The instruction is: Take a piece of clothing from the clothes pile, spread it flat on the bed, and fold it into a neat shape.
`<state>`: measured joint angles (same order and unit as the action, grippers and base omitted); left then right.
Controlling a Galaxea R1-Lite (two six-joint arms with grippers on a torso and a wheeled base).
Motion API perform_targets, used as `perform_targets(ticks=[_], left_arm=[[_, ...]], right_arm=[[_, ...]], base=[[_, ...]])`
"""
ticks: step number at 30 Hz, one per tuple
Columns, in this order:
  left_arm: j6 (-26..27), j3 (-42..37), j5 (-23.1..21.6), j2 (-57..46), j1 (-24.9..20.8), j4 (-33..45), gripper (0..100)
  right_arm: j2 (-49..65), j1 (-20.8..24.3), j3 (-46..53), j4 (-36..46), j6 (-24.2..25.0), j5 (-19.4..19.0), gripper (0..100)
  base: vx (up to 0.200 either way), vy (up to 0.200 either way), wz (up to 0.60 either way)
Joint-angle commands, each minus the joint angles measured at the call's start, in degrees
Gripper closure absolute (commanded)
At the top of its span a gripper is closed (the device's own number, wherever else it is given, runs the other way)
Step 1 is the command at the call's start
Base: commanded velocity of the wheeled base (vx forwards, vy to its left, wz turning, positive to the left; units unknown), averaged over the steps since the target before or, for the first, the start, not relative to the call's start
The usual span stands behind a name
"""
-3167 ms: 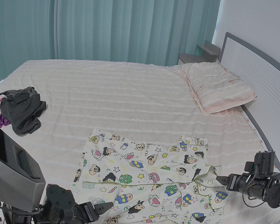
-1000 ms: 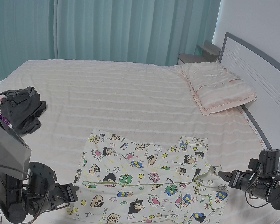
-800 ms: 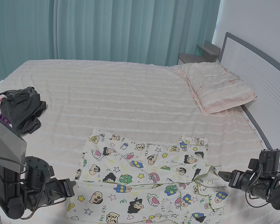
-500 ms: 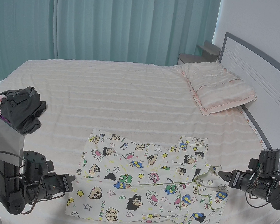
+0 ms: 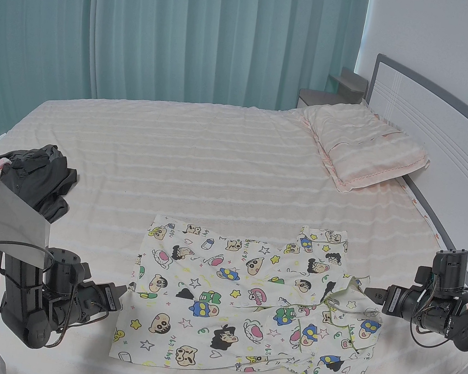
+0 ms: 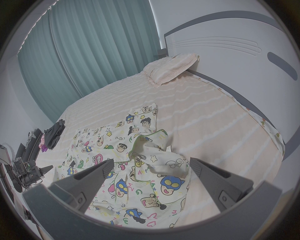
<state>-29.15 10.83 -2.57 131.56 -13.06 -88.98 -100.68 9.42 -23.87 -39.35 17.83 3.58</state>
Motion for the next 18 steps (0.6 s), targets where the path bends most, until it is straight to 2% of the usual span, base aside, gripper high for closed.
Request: perform_targets(ticks=[1, 6, 11, 12, 13, 15, 18], left_arm=[[0.1, 0.6, -0.1, 2.5, 0.8, -0.7, 0], [-0.1, 0.2, -0.2, 2.0, 2.2, -0.8, 0], [-1.9, -3.3, -1.2, -2.6, 4.0, -0.8, 0], [-5.0, -5.8, -2.8, -6.0, 4.1, -0.9, 0], [-5.7, -6.1, -2.9, -6.6, 4.0, -0.9, 0], [-12.8, -8.3, -4.3, -11.4, 3.7, -0.9, 0], [-20.2, -9.3, -5.7, -15.5, 3.2, -0.9, 0]], right_arm=[[0.0, 0.1, 0.2, 0.0, -0.1, 0.0, 0], [-0.7, -0.5, -0.2, 0.0, 0.1, -0.4, 0], [-2.1, -2.1, -1.5, -0.1, 0.6, -0.6, 0], [-2.3, -2.5, -2.0, -0.1, 0.7, -0.9, 0], [-2.4, -2.5, -2.1, -0.1, 0.7, -1.0, 0], [-4.1, -3.4, -4.1, -0.1, 1.5, -2.5, 0], [-8.0, -4.1, -7.7, -0.1, 6.2, -4.6, 0]], base=[[0.000, 0.000, 0.00], [0.000, 0.000, 0.00], [0.000, 0.000, 0.00], [0.000, 0.000, 0.00], [0.000, 0.000, 0.00], [0.000, 0.000, 0.00], [0.000, 0.000, 0.00]])
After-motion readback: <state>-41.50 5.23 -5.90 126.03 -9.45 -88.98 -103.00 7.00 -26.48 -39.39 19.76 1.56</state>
